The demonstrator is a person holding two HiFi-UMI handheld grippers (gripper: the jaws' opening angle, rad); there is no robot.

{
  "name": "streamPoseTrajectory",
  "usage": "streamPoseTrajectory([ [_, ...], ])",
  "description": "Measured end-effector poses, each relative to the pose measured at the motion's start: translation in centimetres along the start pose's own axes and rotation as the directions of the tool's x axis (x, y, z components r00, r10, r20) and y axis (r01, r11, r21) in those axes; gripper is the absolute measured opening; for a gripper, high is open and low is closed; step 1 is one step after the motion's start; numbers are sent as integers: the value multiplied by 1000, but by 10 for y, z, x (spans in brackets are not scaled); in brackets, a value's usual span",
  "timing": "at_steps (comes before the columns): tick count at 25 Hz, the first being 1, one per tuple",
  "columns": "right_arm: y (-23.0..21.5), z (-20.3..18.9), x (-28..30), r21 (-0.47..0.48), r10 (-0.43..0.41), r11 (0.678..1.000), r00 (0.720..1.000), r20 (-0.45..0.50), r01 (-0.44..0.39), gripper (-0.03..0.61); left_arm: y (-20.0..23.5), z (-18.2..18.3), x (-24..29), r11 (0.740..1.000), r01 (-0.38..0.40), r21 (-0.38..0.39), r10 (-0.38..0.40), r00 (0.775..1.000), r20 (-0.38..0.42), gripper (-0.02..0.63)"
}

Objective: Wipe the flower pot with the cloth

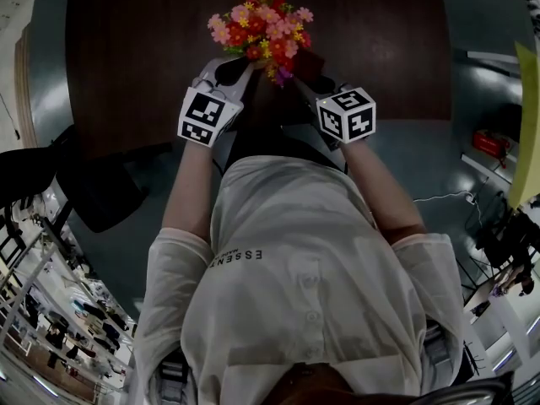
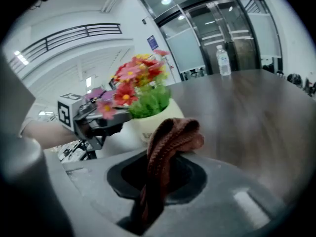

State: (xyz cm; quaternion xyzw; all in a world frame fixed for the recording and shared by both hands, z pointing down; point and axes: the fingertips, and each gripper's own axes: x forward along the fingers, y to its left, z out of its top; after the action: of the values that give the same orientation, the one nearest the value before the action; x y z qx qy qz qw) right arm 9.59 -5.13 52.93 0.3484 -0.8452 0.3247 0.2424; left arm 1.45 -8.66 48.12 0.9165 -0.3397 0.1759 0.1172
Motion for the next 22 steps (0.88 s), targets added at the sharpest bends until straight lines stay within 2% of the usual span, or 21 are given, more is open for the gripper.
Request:
streamPoseTrajectory([
  [3,42,-5,14,-91,119,988,992,-44,-123,48,1,-2,0,1000,-3,-24,3,1000,5,9],
  [5,49,-3,19,-108,137,984,990,-40,-140,48,-1,0,1,999,2,-38,-1,1000,5,9],
  [9,26,5,16,-65,93,993,995,-28,-94,48,-1,1,2,1000,-16,-13,16,1000,4,9],
  [15,-34,15,5,4,-36,999,999,-6,37,48,1,-1,2,1000,-21,-11,21,1000,19,9],
  [18,-59,39,11,-39,-75,996,997,30,76,48,-1,-2,3,1000,-18,6,18,1000,13,9],
  [22,-67,82,32,-134,-12,991,998,55,20,48,0,-2,3,1000,-14,0,14,1000,7,9],
])
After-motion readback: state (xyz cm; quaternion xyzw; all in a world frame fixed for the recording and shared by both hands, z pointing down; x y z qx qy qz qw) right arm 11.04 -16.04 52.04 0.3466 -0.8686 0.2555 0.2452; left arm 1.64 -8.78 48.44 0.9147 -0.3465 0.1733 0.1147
